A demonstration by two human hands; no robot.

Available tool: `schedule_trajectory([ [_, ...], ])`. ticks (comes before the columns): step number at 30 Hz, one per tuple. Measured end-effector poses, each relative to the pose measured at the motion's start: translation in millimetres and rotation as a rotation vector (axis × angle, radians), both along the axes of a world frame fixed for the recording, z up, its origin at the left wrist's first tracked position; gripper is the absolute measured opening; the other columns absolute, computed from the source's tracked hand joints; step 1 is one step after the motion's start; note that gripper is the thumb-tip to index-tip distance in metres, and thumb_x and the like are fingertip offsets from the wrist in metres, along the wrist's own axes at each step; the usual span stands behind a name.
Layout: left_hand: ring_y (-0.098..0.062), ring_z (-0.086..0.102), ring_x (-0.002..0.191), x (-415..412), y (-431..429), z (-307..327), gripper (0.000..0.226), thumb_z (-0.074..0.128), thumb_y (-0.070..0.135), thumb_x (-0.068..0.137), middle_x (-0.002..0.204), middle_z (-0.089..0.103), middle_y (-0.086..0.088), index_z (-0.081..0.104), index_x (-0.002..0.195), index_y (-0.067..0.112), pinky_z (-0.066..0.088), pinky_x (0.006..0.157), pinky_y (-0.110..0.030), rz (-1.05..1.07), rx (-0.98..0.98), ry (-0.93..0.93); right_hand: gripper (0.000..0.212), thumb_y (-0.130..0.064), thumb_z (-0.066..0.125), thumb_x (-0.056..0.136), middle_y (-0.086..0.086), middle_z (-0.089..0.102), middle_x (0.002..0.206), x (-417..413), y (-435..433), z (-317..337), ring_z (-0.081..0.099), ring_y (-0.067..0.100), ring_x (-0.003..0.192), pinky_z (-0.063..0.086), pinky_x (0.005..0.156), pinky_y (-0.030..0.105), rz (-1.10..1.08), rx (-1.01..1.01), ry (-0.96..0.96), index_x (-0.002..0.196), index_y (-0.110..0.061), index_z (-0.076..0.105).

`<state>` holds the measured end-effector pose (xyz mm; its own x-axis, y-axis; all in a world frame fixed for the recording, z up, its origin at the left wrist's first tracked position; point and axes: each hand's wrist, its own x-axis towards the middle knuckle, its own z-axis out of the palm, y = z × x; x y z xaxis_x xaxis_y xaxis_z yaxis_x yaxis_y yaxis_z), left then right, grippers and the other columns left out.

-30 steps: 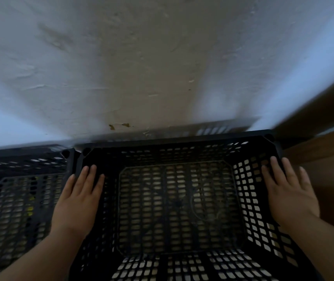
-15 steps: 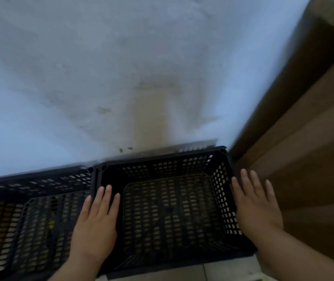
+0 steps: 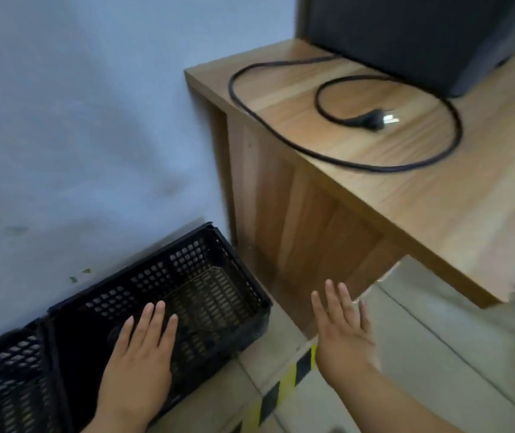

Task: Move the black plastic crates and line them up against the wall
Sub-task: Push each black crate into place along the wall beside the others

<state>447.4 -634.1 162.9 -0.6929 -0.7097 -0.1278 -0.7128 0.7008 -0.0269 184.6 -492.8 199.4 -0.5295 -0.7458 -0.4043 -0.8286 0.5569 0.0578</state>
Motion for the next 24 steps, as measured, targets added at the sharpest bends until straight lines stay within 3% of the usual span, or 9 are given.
schedule_trajectory([
  [5,-0.017,-0.011,0.145,-102,69,-1,0.056,0.007,0.019,0.086,0.131,0.056,-0.017,0.049,0.121,0.01,-0.004,0.117,-0.037,-0.278,-0.159,0.096,0.069,-0.01,0.021,0.091,0.0,-0.044,0.139,-70,106,23,-0.055,0.019,0.11,-0.041,0.084,0.04,-0.191,-0.011,0.012,0.145,-0.017,-0.022],
  [7,-0.019,-0.005,0.145,-147,103,-9,0.058,-0.003,0.028,0.092,0.146,0.039,-0.013,0.047,0.118,0.013,-0.002,0.116,-0.037,-0.426,-0.348,0.108,0.071,-0.007,0.025,0.086,0.004,-0.035,0.143,-105,150,22,-0.06,0.015,0.11,-0.046,0.084,0.039,-0.261,-0.136,0.076,0.149,-0.016,-0.007],
  [9,-0.029,0.008,0.144,-204,131,9,0.057,-0.004,0.023,0.096,0.15,0.029,-0.012,0.048,0.115,0.01,0.01,0.114,-0.044,-0.587,-0.451,0.008,0.074,-0.008,0.047,0.066,0.01,0.009,0.151,-146,197,19,-0.043,0.016,0.133,-0.03,0.107,0.041,-0.321,-0.225,0.177,0.14,-0.013,0.041],
  [11,-0.046,0.039,0.127,-260,170,7,0.062,-0.008,0.016,0.096,0.131,0.05,-0.013,0.05,0.113,0.004,0.027,0.102,-0.055,-0.888,-0.79,0.007,0.078,-0.006,0.067,0.041,0.008,0.042,0.139,-188,248,12,-0.019,0.017,0.144,-0.012,0.116,0.042,-0.356,-0.296,0.286,0.119,-0.008,0.064],
  [13,-0.039,0.054,0.112,-306,216,8,0.059,0.002,0.017,0.093,0.121,0.057,-0.016,0.058,0.109,0.008,0.017,0.112,-0.056,-0.835,-0.701,-0.04,0.091,-0.008,0.074,0.041,0.008,0.029,0.146,-230,297,26,-0.028,0.018,0.141,-0.017,0.114,0.042,-0.448,-0.228,0.254,0.13,-0.01,0.054],
  [15,-0.03,0.064,0.104,-370,270,2,0.049,0.012,0.014,0.091,0.115,0.066,-0.014,0.058,0.11,0.011,0.007,0.117,-0.041,-0.778,-0.404,0.07,0.09,-0.013,0.056,0.075,0.006,-0.021,0.148,-275,351,37,-0.061,0.017,0.113,-0.039,0.097,0.042,-0.495,-0.144,0.249,0.146,-0.017,0.001],
  [17,-0.029,0.067,0.1,-425,329,6,0.041,0.016,0.013,0.092,0.111,0.069,-0.012,0.051,0.113,0.011,0.007,0.116,-0.037,-0.682,-0.205,0.153,0.075,-0.012,0.031,0.089,0.001,-0.045,0.134,-315,409,47,-0.071,0.016,0.086,-0.047,0.079,0.039,-0.584,-0.087,0.214,0.131,-0.018,-0.031],
  [20,-0.03,0.066,0.101,-513,389,26,0.044,0.035,0.018,0.071,0.113,0.068,-0.014,0.048,0.113,0.011,0.002,0.116,-0.036,-0.692,-0.111,0.221,0.071,-0.013,0.027,0.09,-0.002,-0.046,0.132,-371,495,55,-0.071,0.015,0.083,-0.048,0.077,0.038,-0.706,-0.058,0.196,0.13,-0.02,-0.032],
  [24,-0.03,0.048,0.123,-603,467,34,0.061,0.033,0.019,0.058,0.117,0.066,-0.018,0.057,0.113,0.009,-0.002,0.116,-0.036,-0.75,0.016,0.202,0.07,-0.016,0.026,0.092,0.001,-0.047,0.132,-427,583,63,-0.071,0.017,0.082,-0.048,0.075,0.039,-0.824,-0.025,0.197,0.127,-0.017,-0.035],
])
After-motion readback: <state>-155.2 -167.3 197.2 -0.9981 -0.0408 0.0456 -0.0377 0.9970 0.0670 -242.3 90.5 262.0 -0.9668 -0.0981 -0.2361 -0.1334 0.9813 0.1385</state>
